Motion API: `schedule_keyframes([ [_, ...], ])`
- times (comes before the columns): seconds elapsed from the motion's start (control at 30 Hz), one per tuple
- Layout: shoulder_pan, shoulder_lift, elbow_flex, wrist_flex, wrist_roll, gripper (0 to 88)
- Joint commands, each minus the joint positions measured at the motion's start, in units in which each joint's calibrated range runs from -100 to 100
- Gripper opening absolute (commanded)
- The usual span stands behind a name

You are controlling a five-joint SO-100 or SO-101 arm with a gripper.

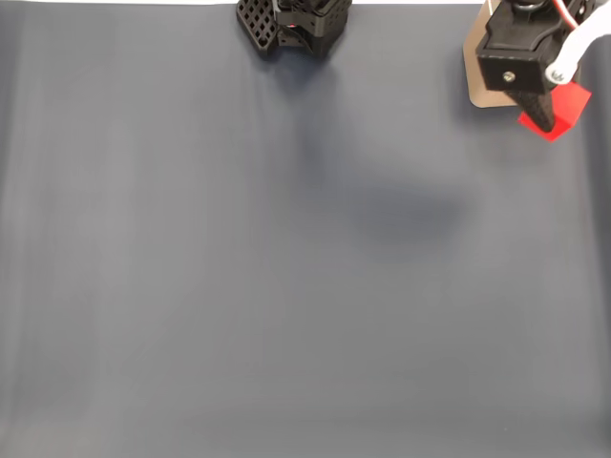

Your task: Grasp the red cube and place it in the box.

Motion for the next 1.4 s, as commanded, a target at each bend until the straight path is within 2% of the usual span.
schedule_keyframes([
  [0.0,-3.9,-6.8,3.9,0.5,0.4,0.0],
  [0.67,-14.0,-14.6,13.6,-0.2,1.2,0.0],
  [1.37,-20.1,-11.3,13.9,-4.2,2.7,0.0],
])
